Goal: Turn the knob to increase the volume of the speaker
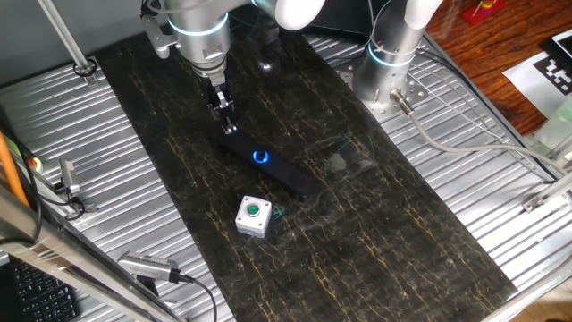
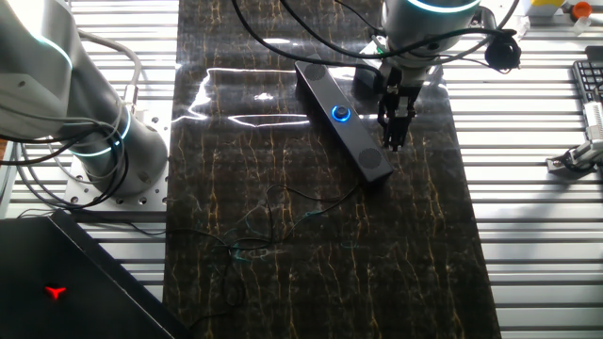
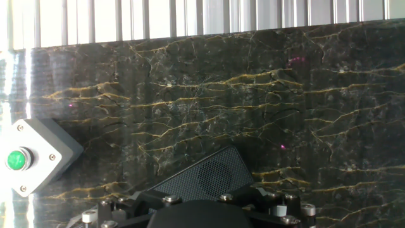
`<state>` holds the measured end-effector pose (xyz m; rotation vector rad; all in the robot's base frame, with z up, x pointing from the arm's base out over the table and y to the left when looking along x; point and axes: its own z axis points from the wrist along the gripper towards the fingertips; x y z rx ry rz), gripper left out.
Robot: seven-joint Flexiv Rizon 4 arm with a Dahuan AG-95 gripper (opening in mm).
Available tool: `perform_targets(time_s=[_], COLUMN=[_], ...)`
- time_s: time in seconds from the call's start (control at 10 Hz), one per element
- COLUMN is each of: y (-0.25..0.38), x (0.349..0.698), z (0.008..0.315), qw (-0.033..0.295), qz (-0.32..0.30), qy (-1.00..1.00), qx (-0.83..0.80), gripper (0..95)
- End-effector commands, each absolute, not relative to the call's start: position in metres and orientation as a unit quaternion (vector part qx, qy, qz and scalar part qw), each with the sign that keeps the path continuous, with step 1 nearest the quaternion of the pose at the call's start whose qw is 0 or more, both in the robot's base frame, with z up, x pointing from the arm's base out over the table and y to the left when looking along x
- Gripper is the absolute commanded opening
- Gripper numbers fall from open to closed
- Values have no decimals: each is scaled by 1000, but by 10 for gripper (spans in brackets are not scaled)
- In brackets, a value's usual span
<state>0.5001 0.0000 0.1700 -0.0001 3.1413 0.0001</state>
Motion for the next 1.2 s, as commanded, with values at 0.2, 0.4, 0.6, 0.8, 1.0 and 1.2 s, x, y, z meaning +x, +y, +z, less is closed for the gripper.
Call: perform_targets(time_s=[0.2,0.4,0.6,0.8,1.0,1.2], y=[0,0,0,0,0,0], x=[500,500,500,500,500,500], z=[170,170,170,170,170,170], qw=[2,1,1,2,1,2], qz=[6,5,5,4,4,4], qy=[998,998,998,999,999,999], qx=[-56,-56,-56,-54,-54,-52], gripper=[0,0,0,0,0,0])
